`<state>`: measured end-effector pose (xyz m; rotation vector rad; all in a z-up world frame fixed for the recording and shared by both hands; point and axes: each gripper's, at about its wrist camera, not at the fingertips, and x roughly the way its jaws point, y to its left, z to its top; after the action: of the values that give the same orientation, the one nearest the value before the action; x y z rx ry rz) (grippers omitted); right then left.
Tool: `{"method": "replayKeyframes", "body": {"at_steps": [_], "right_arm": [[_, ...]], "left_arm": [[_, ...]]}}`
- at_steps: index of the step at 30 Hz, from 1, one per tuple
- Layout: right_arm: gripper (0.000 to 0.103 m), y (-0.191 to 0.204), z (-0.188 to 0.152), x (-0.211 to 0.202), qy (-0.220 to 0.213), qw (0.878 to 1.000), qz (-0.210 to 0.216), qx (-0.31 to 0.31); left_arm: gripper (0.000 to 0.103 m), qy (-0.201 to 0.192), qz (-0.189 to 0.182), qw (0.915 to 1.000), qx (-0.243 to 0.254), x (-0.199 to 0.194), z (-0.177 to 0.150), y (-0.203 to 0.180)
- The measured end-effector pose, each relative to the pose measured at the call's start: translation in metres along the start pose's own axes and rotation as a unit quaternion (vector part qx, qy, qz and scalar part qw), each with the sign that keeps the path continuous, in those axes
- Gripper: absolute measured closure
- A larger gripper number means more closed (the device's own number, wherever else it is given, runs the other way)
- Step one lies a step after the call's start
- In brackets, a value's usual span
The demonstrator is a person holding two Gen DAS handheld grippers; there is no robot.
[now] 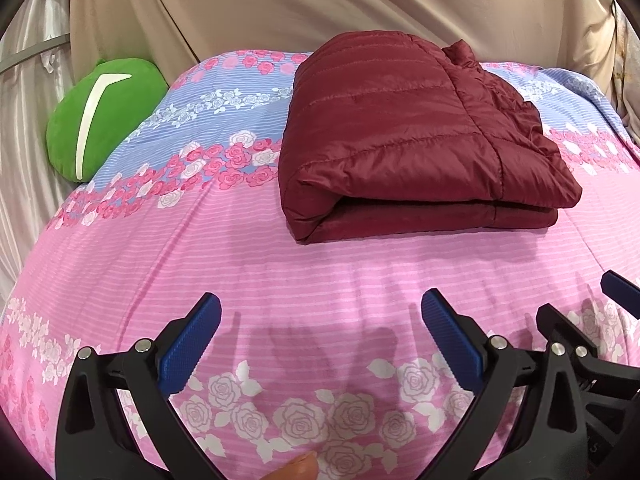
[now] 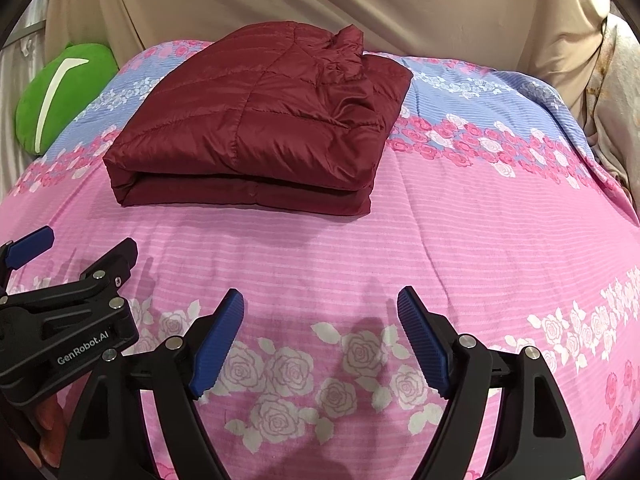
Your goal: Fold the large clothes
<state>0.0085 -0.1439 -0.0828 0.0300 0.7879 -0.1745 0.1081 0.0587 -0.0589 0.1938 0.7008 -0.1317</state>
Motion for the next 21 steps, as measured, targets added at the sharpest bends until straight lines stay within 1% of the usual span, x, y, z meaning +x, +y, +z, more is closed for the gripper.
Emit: {"method": "replayKeyframes", "body": {"at_steps": [14, 21], "right_arm": [[0.026, 0.0011, 0.0001, 0.0014, 0.000, 1.000, -0.005, -0.004], [0.026, 0.0009, 0.0001, 0.0010, -0.001, 1.000, -0.008, -0.004]], "left_arm": [[0.005, 0.005, 0.017, 0.9998, -0.005, 0.0013, -0.0006, 0.0002], [0.005, 0.006, 0.019, 0.9998, -0.005, 0.0016, -0.0006, -0.0002]]}}
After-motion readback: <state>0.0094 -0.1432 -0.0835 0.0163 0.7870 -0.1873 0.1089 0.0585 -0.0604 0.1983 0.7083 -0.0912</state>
